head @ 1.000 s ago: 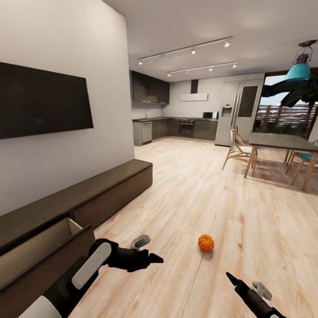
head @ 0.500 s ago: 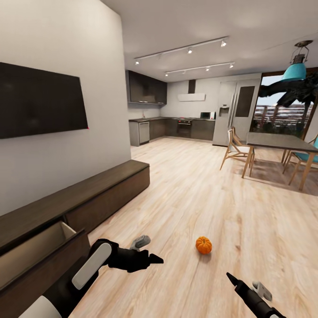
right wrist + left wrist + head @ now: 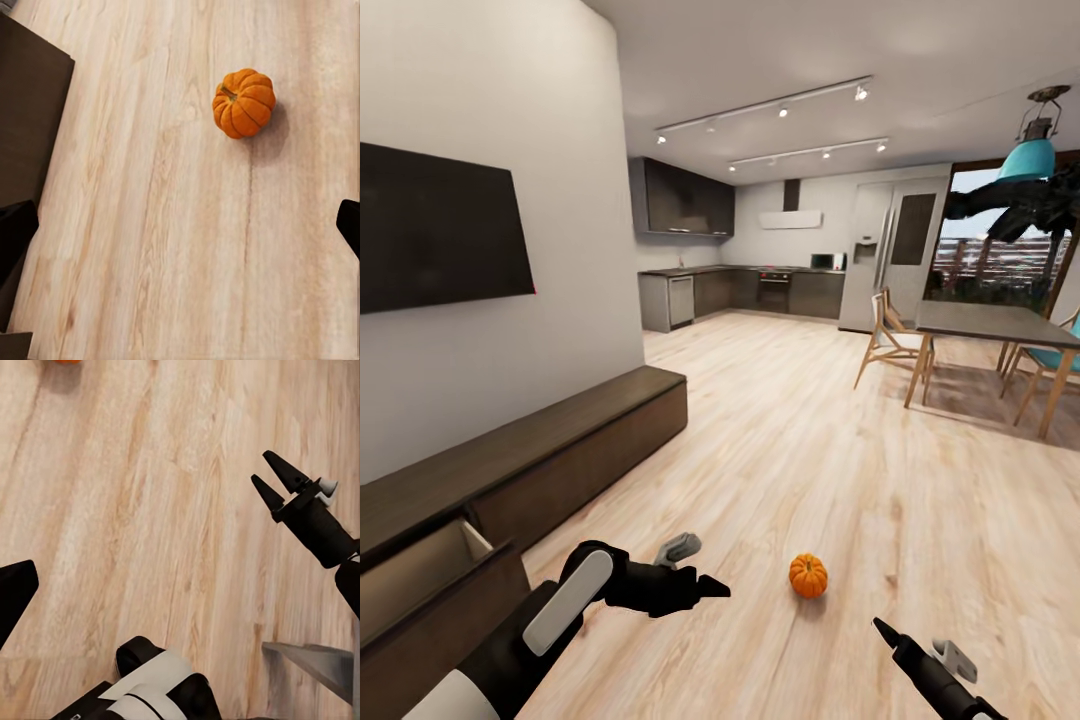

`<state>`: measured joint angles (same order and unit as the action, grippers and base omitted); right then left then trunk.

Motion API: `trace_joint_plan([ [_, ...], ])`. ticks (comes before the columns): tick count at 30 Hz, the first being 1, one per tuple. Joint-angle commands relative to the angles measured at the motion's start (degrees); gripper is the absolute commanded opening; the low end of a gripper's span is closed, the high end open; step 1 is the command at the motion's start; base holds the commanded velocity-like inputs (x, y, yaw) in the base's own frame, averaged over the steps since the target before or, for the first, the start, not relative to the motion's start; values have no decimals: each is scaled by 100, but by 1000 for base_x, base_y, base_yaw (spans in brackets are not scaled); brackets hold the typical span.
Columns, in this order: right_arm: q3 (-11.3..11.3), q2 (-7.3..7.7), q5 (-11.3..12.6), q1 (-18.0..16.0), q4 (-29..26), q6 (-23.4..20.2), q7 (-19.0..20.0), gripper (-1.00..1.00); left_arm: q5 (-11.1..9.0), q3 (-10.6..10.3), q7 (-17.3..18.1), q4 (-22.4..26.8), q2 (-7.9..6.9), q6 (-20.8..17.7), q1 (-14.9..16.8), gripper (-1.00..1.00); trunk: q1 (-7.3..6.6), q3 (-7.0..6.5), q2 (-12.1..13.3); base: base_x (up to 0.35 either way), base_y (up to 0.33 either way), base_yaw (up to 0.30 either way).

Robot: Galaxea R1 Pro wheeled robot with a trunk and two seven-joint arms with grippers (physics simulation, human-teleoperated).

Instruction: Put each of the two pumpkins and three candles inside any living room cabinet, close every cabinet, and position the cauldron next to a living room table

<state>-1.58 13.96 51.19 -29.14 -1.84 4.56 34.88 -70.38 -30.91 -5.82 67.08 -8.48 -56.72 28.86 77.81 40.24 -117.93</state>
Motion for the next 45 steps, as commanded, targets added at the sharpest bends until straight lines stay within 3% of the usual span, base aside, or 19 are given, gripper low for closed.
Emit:
trace_joint_plan([
  [1,-17,1,11,-4,8,21,22,100,-62,-11,-60,7,-5,-6,6,100,2,5,-3,232,-226,-64],
  [7,-17,1,13,-4,16,23,35,100,-64,-11,-52,7,-8,-6,6,100,2,-17,-3,260,-107,-198],
  [17,-18,-15,6,-4,10,20,40,100,-48,-10,-72,7,-13,-4,6,100,2,-57,-3,282,176,-214],
  [20,-17,-16,1,-4,-17,-4,50,100,-4,18,-287,9,-37,5,6,100,2,-59,-3,274,217,-32],
  [24,-42,-24,-15,-4,-26,-20,-32,100,227,241,-924,15,-64,150,6,100,2,-60,-3,193,137,-8],
  [27,-54,-24,-43,-9,-36,-87,-419,100,283,353,-1139,41,-75,297,6,100,2,-60,-3,48,33,-2],
  [29,-59,-37,-74,-26,-100,-205,-997,100,343,401,-1220,62,-97,344,6,100,2,-60,-3,18,12,-1],
  [30,-64,-50,-89,-52,-262,-340,-1435,100,425,446,-1270,74,-120,362,6,100,2,-60,-3,7,5,0],
  [32,-74,-58,-131,-122,-699,-676,-1919,100,651,541,-1309,191,-129,373,7,100,2,-60,-3,3,2,0],
  [37,-78,-54,-452,-378,-1119,-1480,-2182,100,1036,599,-1322,477,-101,440,6,100,2,-60,-3,1,0,0],
  [42,-79,-70,-848,-823,-1147,-1855,-2231,100,1123,594,-1325,640,-97,494,6,100,2,-60,-3,0,0,0],
  [45,-81,-82,-947,-1137,-1108,-2091,-2360,100,1129,595,-1327,658,-98,495,6,100,2,-60,-3,0,0,0],
])
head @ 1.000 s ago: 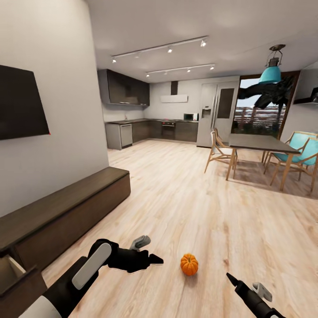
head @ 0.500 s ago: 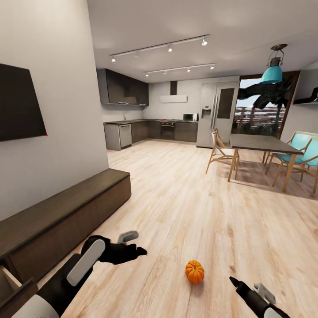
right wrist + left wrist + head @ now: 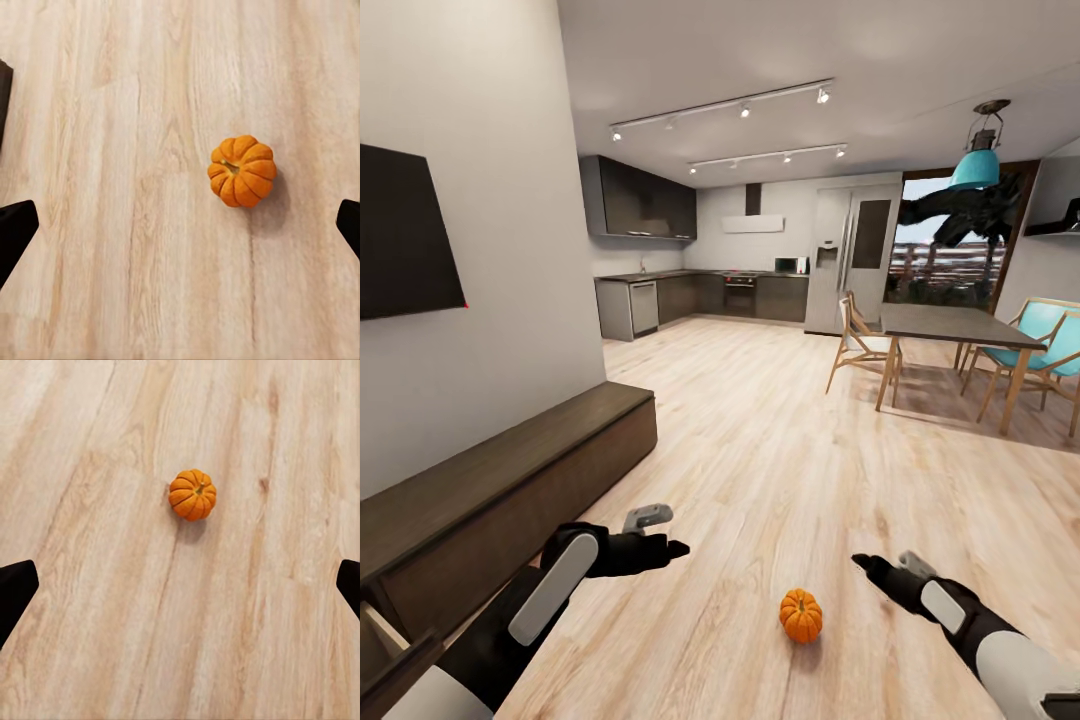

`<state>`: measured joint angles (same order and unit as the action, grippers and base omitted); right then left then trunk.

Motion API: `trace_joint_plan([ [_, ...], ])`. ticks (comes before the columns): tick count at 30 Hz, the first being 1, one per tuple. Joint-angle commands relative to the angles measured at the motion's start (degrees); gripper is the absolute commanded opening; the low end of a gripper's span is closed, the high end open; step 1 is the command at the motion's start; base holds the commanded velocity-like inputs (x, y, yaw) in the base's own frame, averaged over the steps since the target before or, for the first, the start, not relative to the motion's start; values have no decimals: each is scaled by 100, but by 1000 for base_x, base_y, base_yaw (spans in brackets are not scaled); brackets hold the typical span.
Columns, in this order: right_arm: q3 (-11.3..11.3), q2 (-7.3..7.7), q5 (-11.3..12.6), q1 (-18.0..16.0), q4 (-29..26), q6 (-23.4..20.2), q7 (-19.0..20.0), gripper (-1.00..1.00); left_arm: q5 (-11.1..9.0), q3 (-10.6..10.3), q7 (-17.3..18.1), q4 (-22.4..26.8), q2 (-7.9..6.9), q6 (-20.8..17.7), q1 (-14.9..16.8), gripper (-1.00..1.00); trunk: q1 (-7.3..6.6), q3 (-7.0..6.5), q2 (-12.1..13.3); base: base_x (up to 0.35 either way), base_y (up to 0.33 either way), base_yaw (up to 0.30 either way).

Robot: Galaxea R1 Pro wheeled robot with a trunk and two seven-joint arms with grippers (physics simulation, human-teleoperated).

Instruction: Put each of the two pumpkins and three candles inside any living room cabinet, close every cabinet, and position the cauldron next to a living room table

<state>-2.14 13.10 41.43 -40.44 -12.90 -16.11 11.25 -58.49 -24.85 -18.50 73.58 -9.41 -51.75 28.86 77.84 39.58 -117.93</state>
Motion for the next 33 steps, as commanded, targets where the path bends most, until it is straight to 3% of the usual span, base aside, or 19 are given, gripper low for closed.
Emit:
trace_joint_plan([
  [1,-29,-1,3,-110,-1,-124,-82,100,-59,-16,-61,10,-1,-2,5,100,-1,7,-3,0,0,0],
  [9,-417,-200,-546,-494,-56,-550,-334,100,-50,-24,-66,-9,33,-2,5,100,-1,7,-3,8,0,0],
  [13,-523,-189,-610,-621,-81,-936,-287,100,-57,-15,-66,-23,38,-5,5,100,-1,7,-3,155,0,0],
  [19,-994,-184,-618,-655,-141,-1066,-99,100,-65,-43,-58,-7,47,-8,5,100,-1,7,-3,295,0,0],
  [24,-1058,-180,-582,-674,-149,-1087,-51,100,-66,-52,-57,-11,52,-11,5,100,-1,7,-3,157,0,0],
  [29,-1006,-177,-508,-800,-95,-1034,309,100,-61,-55,-56,-20,54,-16,5,100,-1,7,-3,144,0,0],
  [33,-1021,-22,-526,-814,-77,-1028,572,100,-61,-50,-53,-16,167,-13,5,100,-1,7,-3,191,0,0],
])
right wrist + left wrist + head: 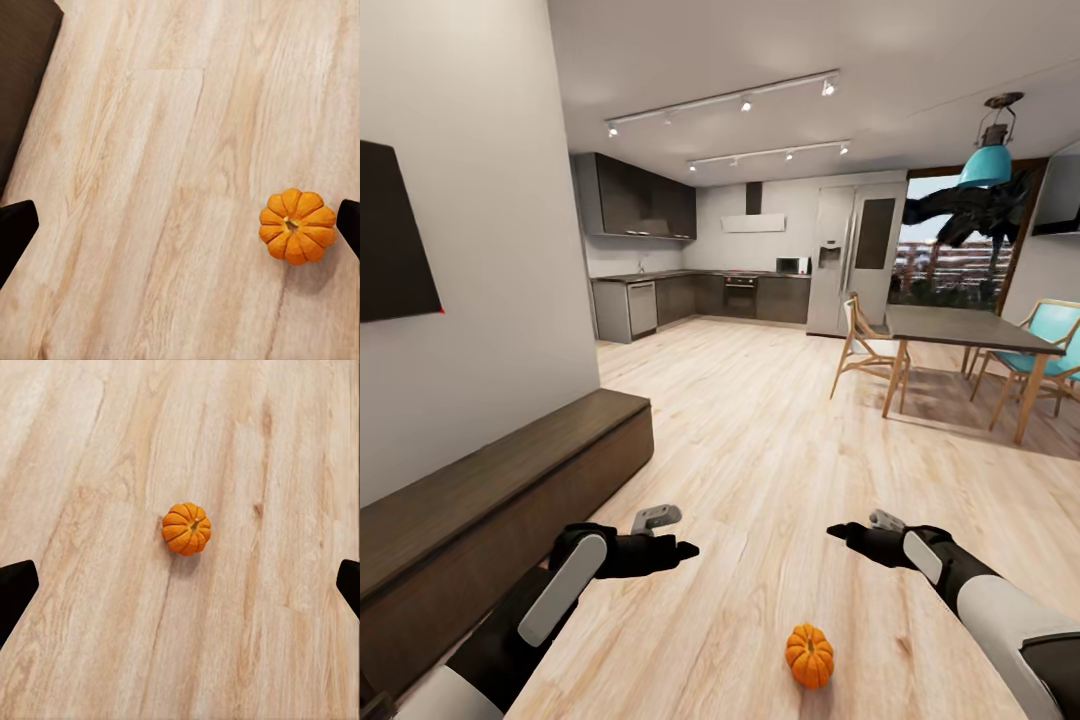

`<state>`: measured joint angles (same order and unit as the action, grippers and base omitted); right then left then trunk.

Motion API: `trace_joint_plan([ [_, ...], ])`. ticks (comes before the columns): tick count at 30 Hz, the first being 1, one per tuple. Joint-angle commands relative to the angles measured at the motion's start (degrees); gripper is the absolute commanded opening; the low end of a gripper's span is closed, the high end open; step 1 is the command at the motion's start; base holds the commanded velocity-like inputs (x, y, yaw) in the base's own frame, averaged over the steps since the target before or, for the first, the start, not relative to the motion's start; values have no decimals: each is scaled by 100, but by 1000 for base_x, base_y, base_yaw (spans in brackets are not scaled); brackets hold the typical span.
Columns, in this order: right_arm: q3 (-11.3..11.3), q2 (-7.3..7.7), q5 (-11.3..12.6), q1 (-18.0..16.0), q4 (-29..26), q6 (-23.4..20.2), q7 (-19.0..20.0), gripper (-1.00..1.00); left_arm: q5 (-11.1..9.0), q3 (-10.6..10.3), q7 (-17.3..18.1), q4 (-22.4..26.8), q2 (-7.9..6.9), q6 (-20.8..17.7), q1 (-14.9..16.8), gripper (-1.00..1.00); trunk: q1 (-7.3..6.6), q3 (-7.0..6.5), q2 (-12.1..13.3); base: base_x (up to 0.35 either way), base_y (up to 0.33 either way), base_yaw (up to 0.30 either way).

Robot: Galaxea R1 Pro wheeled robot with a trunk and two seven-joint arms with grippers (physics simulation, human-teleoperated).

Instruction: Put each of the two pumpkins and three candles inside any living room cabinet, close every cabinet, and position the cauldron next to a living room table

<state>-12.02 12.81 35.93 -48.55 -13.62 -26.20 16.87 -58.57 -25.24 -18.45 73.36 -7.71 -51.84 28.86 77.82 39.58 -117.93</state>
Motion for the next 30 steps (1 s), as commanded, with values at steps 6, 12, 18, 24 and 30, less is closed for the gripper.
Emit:
trace_joint_plan([
  [6,-68,57,-36,-5,-6,-46,129,100,-49,17,-53,15,60,-6,6,100,0,7,-3,36,0,0],
  [12,-77,63,-51,-5,-9,-52,141,100,-43,50,-59,7,68,-3,6,100,22,24,-43,2,0,0],
  [18,-79,65,-49,-5,-72,-5,151,100,-54,38,-70,-35,68,-2,6,100,154,132,-284,0,0,0],
  [24,-81,38,-47,-5,-87,39,186,100,-57,44,-72,-225,76,6,10,100,286,240,-524,0,0,0],
  [30,-73,29,-37,-5,-83,121,188,100,-58,44,-72,-250,69,7,11,100,418,348,-765,0,0,0],
])
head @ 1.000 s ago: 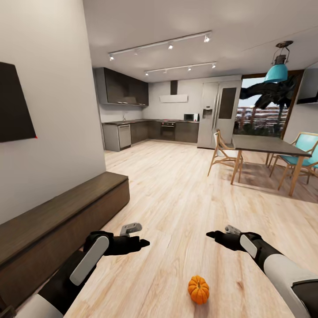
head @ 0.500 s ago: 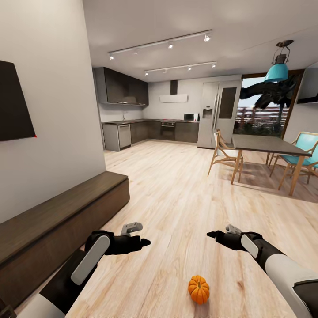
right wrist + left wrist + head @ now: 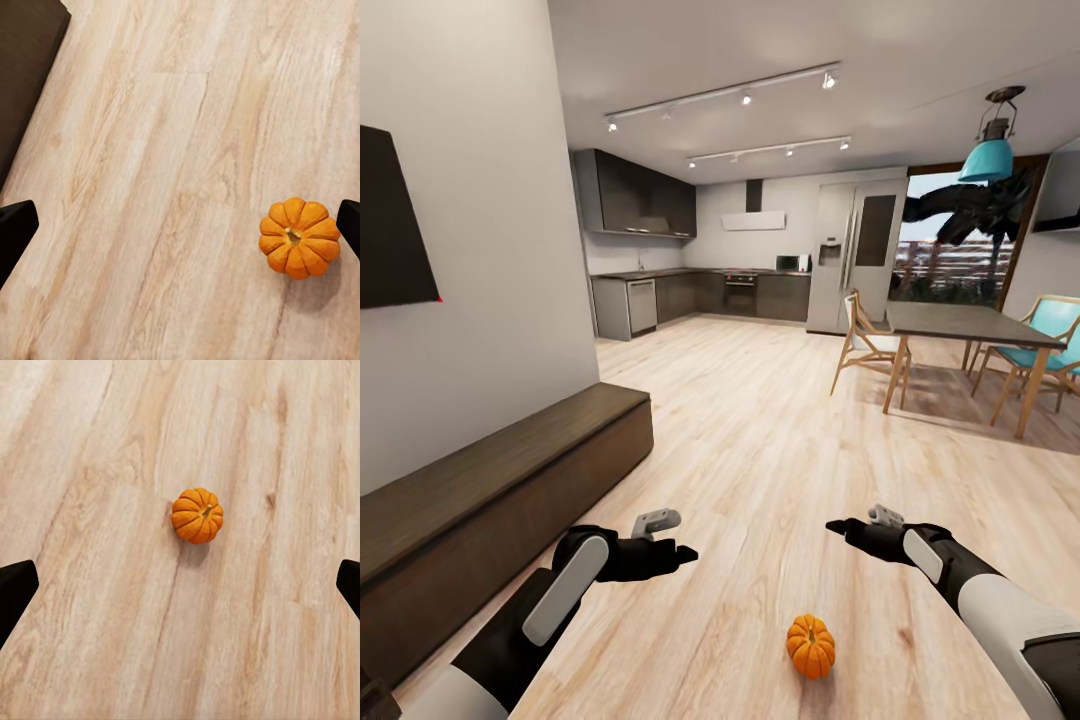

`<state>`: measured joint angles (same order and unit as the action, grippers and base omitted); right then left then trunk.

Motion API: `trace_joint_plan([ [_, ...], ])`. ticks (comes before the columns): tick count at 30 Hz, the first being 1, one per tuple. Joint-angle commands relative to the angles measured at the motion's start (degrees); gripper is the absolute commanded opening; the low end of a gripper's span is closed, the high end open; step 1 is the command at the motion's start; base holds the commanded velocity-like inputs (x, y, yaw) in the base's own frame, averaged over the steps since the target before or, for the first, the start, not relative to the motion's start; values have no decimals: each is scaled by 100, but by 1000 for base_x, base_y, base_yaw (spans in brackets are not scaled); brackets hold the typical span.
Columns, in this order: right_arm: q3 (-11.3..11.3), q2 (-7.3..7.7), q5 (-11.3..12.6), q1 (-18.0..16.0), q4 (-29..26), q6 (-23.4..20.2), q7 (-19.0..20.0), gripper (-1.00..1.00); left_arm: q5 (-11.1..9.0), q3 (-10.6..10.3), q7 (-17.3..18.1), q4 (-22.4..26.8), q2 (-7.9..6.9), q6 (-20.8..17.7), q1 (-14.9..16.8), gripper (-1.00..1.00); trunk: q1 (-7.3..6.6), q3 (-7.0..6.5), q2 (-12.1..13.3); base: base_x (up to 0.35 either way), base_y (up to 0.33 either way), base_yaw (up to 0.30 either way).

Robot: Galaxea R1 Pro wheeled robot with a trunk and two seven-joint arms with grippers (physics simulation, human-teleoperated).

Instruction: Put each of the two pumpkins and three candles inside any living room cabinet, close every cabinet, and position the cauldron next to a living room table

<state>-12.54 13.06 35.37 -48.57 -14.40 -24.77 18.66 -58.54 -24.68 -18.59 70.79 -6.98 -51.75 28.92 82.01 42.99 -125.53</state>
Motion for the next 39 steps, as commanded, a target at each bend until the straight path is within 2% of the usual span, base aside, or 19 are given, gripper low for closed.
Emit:
trace_joint_plan([
  [1,-22,4,20,-4,-7,-16,11,100,-61,-12,-59,6,-5,-2,5,100,22,25,-45,0,0,0],
  [9,-30,16,49,-4,-2,384,23,100,-55,-11,-57,-29,-5,-2,7,100,197,168,-365,0,0,0],
  [15,-6,29,74,-4,-4,410,279,100,-53,-11,-57,-32,-6,-2,7,100,329,276,-606,0,0,0],
  [39,6,30,75,-4,-2,415,315,100,-57,-11,-57,-32,-23,-2,8,100,856,707,-1569,0,0,0],
])
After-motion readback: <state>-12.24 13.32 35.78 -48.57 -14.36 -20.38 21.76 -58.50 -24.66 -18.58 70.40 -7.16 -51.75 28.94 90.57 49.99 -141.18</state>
